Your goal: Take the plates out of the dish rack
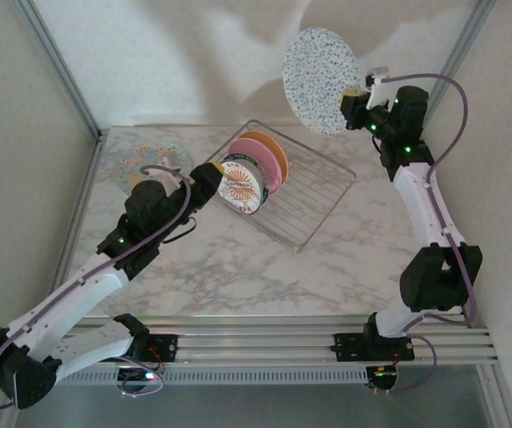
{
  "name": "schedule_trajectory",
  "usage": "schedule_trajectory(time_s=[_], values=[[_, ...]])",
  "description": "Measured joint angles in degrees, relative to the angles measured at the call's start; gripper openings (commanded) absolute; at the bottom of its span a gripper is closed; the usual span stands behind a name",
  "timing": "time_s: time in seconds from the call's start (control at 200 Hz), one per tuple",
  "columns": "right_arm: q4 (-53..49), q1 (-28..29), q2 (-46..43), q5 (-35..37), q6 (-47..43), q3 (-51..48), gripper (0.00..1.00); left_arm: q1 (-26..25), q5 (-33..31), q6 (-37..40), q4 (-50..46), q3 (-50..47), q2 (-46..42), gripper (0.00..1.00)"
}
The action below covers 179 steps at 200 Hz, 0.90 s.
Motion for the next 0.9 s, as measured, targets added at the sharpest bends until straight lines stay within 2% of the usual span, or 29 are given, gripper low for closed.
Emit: schedule_trajectory(time_s=[0.355, 0.521, 0.651, 0.896], values=[[-2.9, -0.1, -11.4, 5.1, 25.6, -4.9, 0.0, -1.9, 6.6, -1.2, 7.9, 8.4, 14.5, 0.67], [-6.5, -0.1, -13.0, 2.2, 39.1, -5.1, 0.0, -2.1, 9.1, -5.2, 11.9, 10.5, 19.9, 0.67], [-6.7, 0.2, -13.9, -0.7, 49.1, -9.3, 0.0, -2.2, 11.3, -8.5, 13.5, 13.8, 24.2, 0.67], [-10.0, 0.9, -14.1, -5.1, 57.6, -12.2, 0.0, -2.2, 14.1, -11.4, 13.0, 18.7, 29.3, 0.67]])
